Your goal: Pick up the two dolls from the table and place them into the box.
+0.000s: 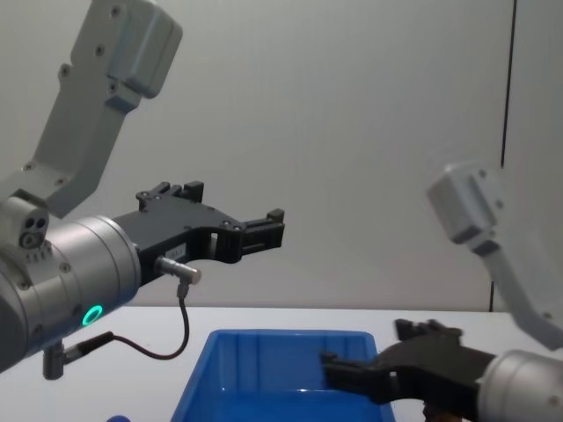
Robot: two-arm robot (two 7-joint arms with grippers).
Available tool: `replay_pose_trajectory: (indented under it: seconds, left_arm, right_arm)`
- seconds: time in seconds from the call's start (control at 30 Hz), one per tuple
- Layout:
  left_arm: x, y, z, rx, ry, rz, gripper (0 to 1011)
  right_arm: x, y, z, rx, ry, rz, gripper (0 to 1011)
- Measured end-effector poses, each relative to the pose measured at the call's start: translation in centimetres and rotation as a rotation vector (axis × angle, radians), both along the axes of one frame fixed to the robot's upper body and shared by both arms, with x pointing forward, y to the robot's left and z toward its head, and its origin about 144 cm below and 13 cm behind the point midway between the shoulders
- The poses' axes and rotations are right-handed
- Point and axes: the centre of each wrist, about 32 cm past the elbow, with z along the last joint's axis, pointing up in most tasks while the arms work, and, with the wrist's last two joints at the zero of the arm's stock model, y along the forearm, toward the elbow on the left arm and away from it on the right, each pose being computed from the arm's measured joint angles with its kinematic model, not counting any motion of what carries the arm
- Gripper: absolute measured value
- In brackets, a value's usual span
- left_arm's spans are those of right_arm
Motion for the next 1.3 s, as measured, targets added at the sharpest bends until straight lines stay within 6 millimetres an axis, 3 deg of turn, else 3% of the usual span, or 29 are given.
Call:
replay_pose_trajectory:
  seconds: [0.67,1.3]
  left_arm:
    - [0.0,0.0,0.0,0.000,0.000,0.000,1001]
    - [0.0,0.0,0.0,0.000,0.000,0.000,1001]
  right_arm:
    - [-3.4,-2.9,-0.9,-0.042,0.012,-0.203,1001]
    - [-5.2,-2.2,-2.6,-0.053,0.099,-0.225,1001]
